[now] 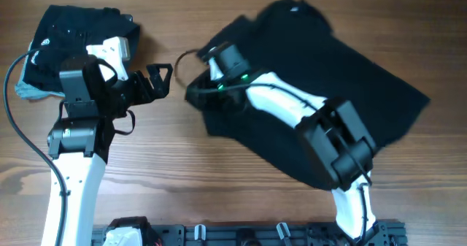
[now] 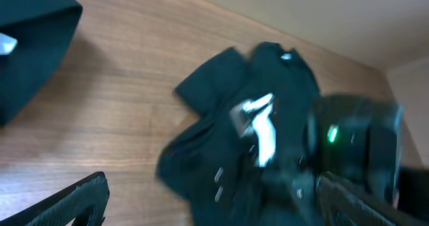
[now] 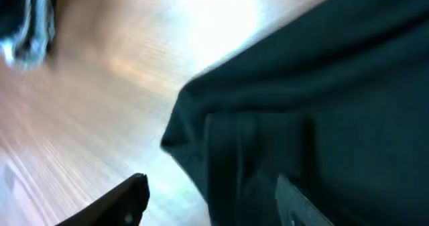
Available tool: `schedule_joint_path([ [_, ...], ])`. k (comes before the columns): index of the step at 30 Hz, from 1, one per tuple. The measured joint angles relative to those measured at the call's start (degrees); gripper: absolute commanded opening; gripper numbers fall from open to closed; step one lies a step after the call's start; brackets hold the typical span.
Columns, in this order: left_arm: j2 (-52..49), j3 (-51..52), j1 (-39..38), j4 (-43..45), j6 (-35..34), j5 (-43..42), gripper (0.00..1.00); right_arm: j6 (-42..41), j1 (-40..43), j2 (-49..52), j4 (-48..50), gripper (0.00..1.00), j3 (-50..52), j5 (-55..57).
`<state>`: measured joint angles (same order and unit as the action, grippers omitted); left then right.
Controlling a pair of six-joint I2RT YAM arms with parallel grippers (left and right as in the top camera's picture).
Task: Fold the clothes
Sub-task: 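Drag the black T-shirt leftward to the table center with the right gripper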
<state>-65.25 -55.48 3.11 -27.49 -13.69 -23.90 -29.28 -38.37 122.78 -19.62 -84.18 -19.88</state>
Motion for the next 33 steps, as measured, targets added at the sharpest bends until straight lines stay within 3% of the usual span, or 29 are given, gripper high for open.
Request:
schedule_joint_path([
  [4, 0.0, 0.0, 0.0, 1.6, 0.0, 0.3, 0.99, 2.4, 2.6, -5.6, -9.3, 0.72, -1.2, 4.5],
  [7, -0.6, 0.0, -0.4, 2.0, -0.2, 0.6, 0.86, 2.6, 10.9, -14.1, -15.1, 0.71, -2.1, 6.2],
  [9, -2.8, -0.2, -2.0, 2.2, 0.0, 1.6, 0.75, 2.6, 18.2, -19.8, -19.5, 0.71, -3.0, 6.4],
  [12, -9.3, -0.5, -5.9, 3.9, 0.8, 4.8, 0.39, 2.6, 28.6, -25.6, -26.9, 0.71, -3.7, 5.4],
  [14, -16.5, -0.5, -9.4, 9.3, 1.0, 7.0, 0.23, 2.9, 33.9, -26.4, -32.6, 0.71, -3.7, 3.7],
  [21, -35.6, -0.9, -16.2, 32.6, 0.9, 9.9, 0.37, 4.2, 40.6, -26.3, -39.3, 0.72, 0.1, 1.9],
  [27, -44.2, -0.7, -15.8, 44.7, 1.0, 12.3, 0.08, 5.6, 42.1, -26.3, -39.5, 0.72, 4.2, 1.9],
  [33, -51.1, -3.2, -15.8, 46.5, 0.9, 12.6, 0.07, 5.6, 42.1, -26.3, -39.1, 0.72, 5.6, 1.9],
])
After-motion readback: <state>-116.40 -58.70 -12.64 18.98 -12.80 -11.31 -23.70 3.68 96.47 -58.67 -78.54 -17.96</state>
